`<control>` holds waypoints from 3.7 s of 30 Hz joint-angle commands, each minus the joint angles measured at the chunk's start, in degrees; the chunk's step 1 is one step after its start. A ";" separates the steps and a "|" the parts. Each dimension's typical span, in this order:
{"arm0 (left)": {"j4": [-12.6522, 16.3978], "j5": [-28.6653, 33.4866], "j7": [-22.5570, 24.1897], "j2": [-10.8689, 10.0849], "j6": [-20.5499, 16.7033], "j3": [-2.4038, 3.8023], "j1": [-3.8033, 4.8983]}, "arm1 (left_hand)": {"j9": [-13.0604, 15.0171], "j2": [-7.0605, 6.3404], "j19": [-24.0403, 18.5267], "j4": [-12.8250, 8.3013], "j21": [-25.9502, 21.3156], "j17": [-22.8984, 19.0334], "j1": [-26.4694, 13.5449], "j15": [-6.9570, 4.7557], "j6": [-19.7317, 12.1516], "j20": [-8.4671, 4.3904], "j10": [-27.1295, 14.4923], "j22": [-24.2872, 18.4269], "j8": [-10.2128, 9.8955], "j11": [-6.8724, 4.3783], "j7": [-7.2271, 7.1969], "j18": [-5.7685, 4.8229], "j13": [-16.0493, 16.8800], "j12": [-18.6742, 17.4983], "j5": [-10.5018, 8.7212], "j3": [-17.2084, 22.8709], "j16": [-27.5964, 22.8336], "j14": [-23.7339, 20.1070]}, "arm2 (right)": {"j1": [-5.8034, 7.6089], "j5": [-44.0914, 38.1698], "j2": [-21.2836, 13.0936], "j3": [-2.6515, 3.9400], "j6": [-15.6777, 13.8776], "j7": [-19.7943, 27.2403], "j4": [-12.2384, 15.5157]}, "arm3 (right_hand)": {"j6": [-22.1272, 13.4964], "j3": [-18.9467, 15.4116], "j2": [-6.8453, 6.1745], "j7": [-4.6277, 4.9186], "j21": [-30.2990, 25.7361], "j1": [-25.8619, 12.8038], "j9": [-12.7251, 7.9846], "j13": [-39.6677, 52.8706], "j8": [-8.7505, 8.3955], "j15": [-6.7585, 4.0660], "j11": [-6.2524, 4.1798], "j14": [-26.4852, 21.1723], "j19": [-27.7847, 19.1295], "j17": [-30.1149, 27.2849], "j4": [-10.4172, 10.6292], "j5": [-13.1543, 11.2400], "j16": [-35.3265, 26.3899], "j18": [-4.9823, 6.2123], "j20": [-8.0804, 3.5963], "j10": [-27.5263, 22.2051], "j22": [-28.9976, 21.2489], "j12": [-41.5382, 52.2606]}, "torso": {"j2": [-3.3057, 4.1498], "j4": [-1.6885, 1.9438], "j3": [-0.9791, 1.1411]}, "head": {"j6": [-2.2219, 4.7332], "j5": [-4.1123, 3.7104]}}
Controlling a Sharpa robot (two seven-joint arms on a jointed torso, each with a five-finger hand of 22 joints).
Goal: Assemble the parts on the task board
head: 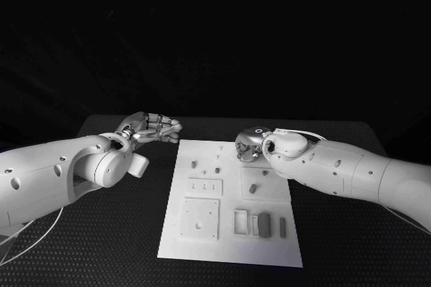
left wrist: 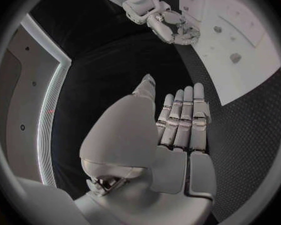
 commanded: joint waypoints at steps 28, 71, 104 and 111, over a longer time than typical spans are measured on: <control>-0.01 0.04 0.37 -0.27 0.39 -0.32 0.14 | -0.09 -0.53 0.40 0.07 -0.43 0.14 -0.13 0.36 -0.06 0.11 -0.22 -0.10 -0.20 -0.18 1.60 0.81 -0.09 -0.43 0.24 -0.11 -0.32 0.17 | -1.18 -7.86 -1.31 0.40 -10.34 -8.15 6.25 | 3.13 1.40 -0.08 -1.10 2.49 -3.40 1.77 2.25 0.74 -1.55 -1.13 -0.29 0.52 -0.41 0.57 0.08 2.57 3.56 -0.66 2.80 1.30 0.20 | 0.24 0.05 -0.09 | 0.82 0.49; 0.52 0.06 0.32 0.12 0.58 -0.27 0.80 | -0.31 -1.05 0.43 0.09 -0.74 0.36 -1.06 0.41 0.01 0.14 -0.13 -0.17 -0.36 -0.22 1.57 0.76 -0.16 -0.74 0.27 -0.07 -0.76 0.14 | -0.95 -9.64 5.99 0.62 -13.56 -9.78 -0.01 | 3.22 2.29 -0.93 -1.09 2.80 -3.49 1.99 2.65 0.32 -1.59 -1.17 -0.45 0.59 -0.72 0.47 0.08 3.00 3.56 -0.89 2.88 1.22 -0.17 | 0.61 0.31 -0.26 | 1.85 0.46; 0.74 0.06 -0.10 0.26 0.79 -0.28 1.96 | -0.39 -1.27 0.42 0.10 -0.85 0.43 -1.16 0.44 -0.02 0.17 -0.13 -0.18 -0.45 -0.19 1.69 0.75 -0.18 -0.85 0.26 0.05 -0.91 0.11 | -0.99 -7.53 7.44 0.59 -10.76 -8.09 -2.34 | 3.20 2.44 -1.10 -1.05 2.81 -3.52 2.09 2.80 0.14 -1.54 -1.12 -0.54 0.46 -0.90 0.36 0.05 3.09 3.56 -0.87 2.83 1.19 -0.37 | 0.92 0.44 -0.36 | 0.77 0.45; 0.71 0.06 -0.15 0.19 0.71 -0.30 2.03 | -0.40 -1.29 0.41 0.10 -0.87 0.44 -1.18 0.45 -0.02 0.17 -0.14 -0.19 -0.46 -0.18 1.70 0.75 -0.18 -0.88 0.26 0.08 -0.94 0.09 | -1.13 -7.31 7.55 0.59 -10.98 -7.81 -2.56 | 3.15 2.49 -1.05 -1.02 2.78 -3.56 2.11 2.83 0.06 -1.51 -1.09 -0.60 0.38 -0.99 0.38 0.06 3.06 3.55 -0.85 2.76 1.17 -0.46 | 0.91 0.49 -0.35 | 0.55 0.39</control>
